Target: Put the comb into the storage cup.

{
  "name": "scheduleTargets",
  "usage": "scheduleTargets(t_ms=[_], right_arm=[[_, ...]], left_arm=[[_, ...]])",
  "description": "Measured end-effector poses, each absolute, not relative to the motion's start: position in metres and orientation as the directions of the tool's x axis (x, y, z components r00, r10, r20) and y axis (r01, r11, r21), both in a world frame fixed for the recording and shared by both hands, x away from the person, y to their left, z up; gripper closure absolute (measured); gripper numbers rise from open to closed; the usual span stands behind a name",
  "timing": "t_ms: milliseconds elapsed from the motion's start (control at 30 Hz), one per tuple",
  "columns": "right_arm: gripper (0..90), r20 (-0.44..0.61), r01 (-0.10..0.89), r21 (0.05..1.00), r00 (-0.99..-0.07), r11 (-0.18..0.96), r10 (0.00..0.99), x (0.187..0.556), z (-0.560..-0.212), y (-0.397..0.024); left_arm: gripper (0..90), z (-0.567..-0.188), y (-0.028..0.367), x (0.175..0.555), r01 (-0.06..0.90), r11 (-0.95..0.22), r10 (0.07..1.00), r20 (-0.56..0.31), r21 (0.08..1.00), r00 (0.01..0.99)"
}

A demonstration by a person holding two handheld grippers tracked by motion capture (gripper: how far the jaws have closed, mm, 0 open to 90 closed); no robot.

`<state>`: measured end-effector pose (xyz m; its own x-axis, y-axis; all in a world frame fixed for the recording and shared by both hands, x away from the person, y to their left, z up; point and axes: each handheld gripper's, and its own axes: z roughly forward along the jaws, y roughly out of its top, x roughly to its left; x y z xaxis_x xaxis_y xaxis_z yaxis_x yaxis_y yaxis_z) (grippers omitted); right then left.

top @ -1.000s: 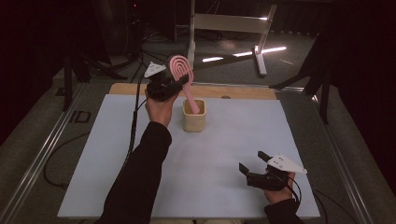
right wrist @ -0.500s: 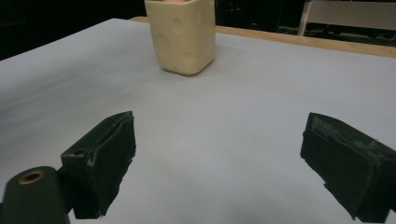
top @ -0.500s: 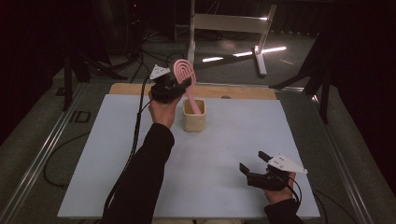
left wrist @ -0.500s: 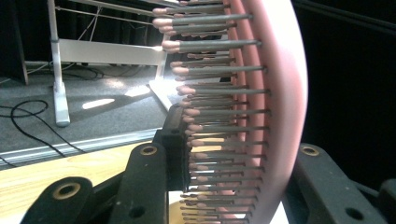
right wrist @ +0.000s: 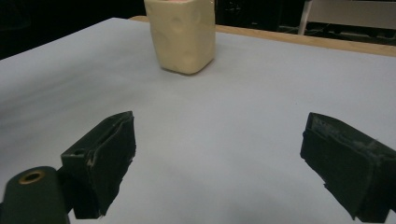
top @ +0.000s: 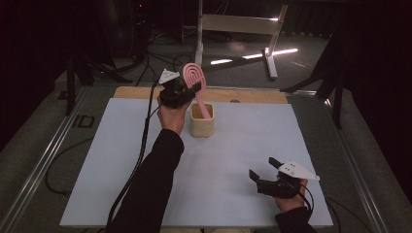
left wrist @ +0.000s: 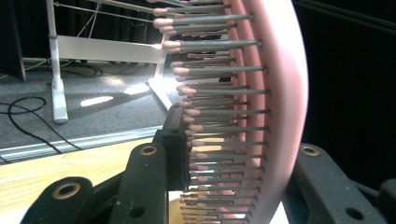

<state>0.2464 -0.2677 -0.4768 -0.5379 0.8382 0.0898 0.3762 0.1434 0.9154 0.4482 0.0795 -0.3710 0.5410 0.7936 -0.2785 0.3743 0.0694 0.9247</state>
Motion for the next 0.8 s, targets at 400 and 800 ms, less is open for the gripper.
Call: scheduleTargets(t_ms=[400,800], right_arm=[[10.1,0.089,0.378,0.915,-0.537,0.145,0.839,0.2467,-0.4773,-0.2680],[10.1,0.087,0.372,0.917,-0.535,0.142,0.840,0.2464,-0.4761,-0.2691]], left_arm=[[63.8,-0.3759,0.0769,0.4479,0.382,0.073,0.792,-0.287,0.921,0.540],[63.5,-0.3789,0.0729,0.4459,0.388,0.063,0.792,-0.282,0.919,0.541]])
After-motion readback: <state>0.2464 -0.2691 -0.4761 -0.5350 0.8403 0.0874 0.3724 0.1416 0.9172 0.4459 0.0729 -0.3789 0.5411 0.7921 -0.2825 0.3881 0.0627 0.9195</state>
